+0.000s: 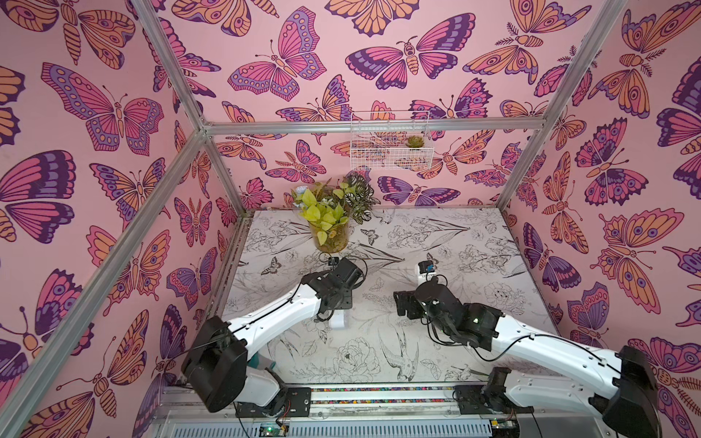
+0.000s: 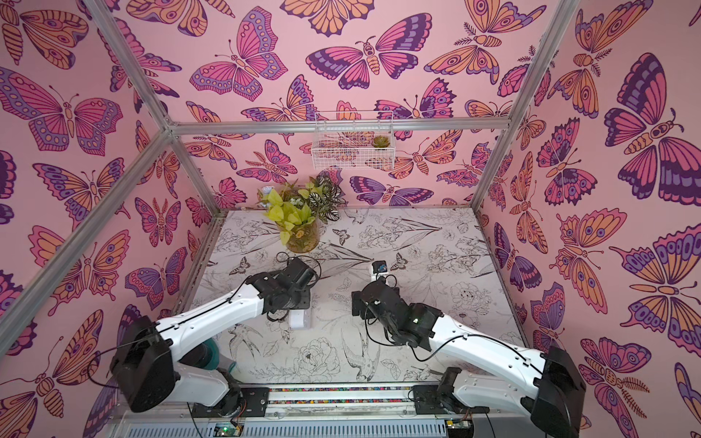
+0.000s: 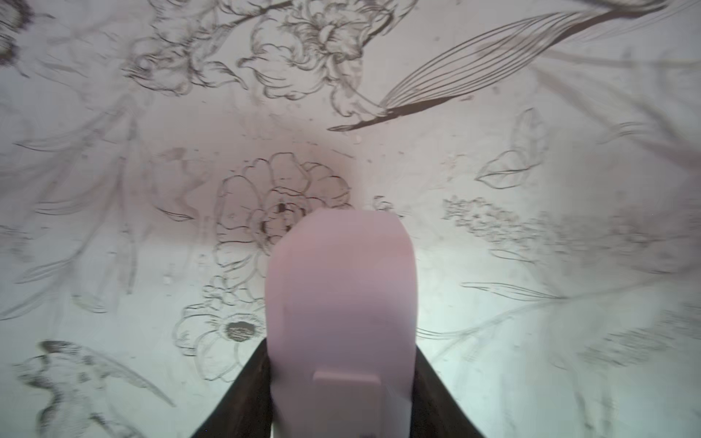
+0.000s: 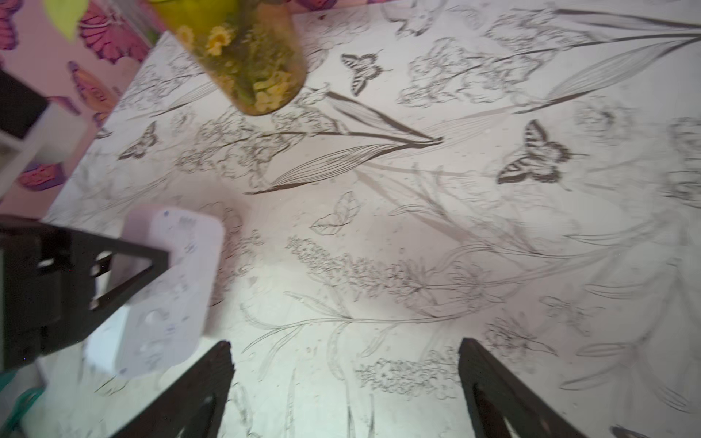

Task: Insert the battery into the alarm
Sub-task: Adjust the alarm at the center of the board.

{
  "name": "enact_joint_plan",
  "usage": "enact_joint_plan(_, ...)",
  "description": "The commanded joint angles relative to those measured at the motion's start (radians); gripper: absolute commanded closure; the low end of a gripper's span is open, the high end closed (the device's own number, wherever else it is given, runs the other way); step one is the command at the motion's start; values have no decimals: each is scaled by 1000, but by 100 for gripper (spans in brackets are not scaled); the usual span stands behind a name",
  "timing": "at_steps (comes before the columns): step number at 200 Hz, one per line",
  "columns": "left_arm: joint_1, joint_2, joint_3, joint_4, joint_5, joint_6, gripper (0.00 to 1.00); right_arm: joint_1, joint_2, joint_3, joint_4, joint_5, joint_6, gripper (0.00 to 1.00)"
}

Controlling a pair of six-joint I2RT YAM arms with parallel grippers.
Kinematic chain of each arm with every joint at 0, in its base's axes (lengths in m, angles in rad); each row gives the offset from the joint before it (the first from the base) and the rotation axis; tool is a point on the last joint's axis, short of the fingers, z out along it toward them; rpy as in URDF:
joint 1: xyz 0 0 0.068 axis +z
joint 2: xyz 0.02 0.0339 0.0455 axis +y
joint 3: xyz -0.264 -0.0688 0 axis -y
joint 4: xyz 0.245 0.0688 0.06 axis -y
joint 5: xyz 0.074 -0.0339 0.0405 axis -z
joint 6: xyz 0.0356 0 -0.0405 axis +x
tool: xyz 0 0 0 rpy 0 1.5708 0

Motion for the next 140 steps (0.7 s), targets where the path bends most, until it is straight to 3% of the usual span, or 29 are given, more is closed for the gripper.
enact_joint_plan(1, -26, 72, 99, -249, -201, 33, 100, -19, -32, -23, -118, 159, 49, 6)
enact_joint_plan(77, -96, 424, 328, -465, -395, -23, 100, -65, -40, -59, -125, 168, 77, 6)
enact_joint_plan(140, -134, 550, 388, -474, -373, -22, 65, -83, -29, -81, -100, 150, 80, 6)
